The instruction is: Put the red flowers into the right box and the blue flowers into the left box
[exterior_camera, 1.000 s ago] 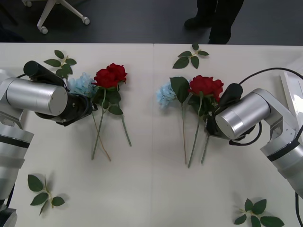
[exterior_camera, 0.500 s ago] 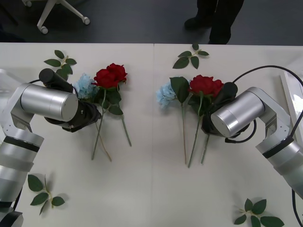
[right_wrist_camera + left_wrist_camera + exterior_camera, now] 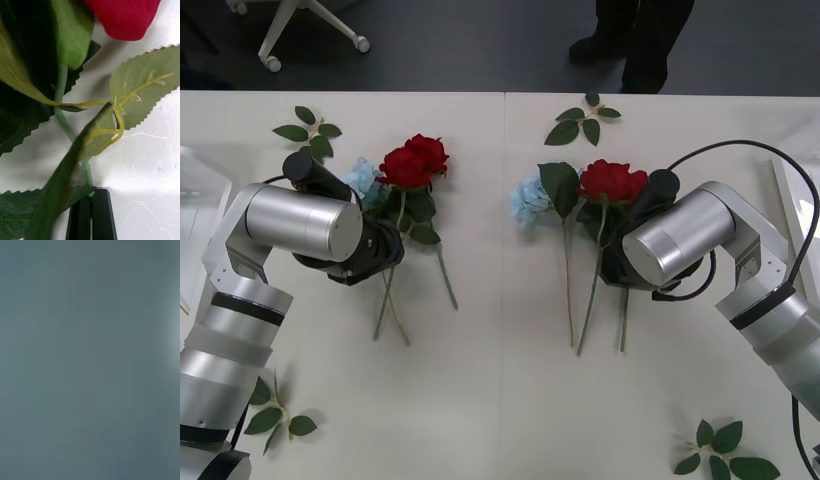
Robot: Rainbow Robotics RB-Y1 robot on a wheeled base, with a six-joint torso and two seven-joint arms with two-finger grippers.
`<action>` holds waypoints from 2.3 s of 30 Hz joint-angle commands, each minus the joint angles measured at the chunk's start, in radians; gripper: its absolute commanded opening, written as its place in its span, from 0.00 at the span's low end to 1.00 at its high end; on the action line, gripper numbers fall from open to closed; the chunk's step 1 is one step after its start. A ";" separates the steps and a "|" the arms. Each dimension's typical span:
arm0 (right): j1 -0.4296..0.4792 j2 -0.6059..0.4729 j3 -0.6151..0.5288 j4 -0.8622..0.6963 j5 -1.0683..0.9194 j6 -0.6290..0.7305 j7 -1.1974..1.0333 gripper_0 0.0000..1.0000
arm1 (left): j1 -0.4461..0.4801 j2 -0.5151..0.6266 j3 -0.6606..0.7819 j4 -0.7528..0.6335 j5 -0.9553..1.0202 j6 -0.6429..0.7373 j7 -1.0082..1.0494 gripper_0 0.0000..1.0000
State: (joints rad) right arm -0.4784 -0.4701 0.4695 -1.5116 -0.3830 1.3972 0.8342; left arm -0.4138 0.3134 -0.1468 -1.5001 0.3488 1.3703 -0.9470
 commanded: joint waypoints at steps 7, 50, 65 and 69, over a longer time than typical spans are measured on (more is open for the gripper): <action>-0.060 -0.087 -0.020 -0.055 -0.086 0.017 0.051 0.00 | 0.009 0.059 0.026 -0.144 0.015 -0.002 -0.039 0.00; 0.198 -0.608 -0.632 -0.453 -0.471 0.388 0.212 0.00 | 0.675 0.291 0.750 -0.796 0.179 -0.080 -0.107 0.00; 0.310 -0.610 -0.720 -0.272 -0.247 0.183 0.438 0.00 | 0.687 0.365 0.814 -0.396 0.328 -0.355 -0.490 0.00; 0.310 -0.605 -0.710 -0.216 -0.192 0.115 0.453 0.00 | 0.690 0.371 0.796 -0.333 0.374 -0.401 -0.635 0.00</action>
State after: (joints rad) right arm -0.1590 -1.0576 -0.2476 -1.7419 -0.6081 1.5365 1.2416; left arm 0.2535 0.6305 0.6622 -1.8423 0.7113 0.9944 -1.4819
